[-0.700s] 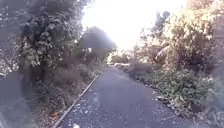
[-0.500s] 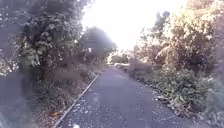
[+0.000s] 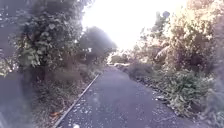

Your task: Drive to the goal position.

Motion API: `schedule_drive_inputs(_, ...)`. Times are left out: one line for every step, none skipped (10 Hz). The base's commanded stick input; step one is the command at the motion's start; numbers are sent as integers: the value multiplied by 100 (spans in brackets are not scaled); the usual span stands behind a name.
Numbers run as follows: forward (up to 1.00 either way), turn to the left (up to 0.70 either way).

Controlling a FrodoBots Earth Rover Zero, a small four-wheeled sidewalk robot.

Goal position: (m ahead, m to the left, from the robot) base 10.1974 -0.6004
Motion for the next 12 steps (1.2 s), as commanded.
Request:
schedule_drive_inputs(45, 0)
schedule_drive_inputs(45, 0)
schedule_drive_inputs(45, 0)
schedule_drive_inputs(45, 0)
schedule_drive_inputs(45, 0)
schedule_drive_inputs(45, 0)
schedule_drive_inputs(45, 0)
schedule_drive_inputs(45, 0)
schedule_drive_inputs(49, 0)
schedule_drive_inputs(56, 0)
schedule_drive_inputs(60, 0)
schedule_drive_inputs(60, 0)
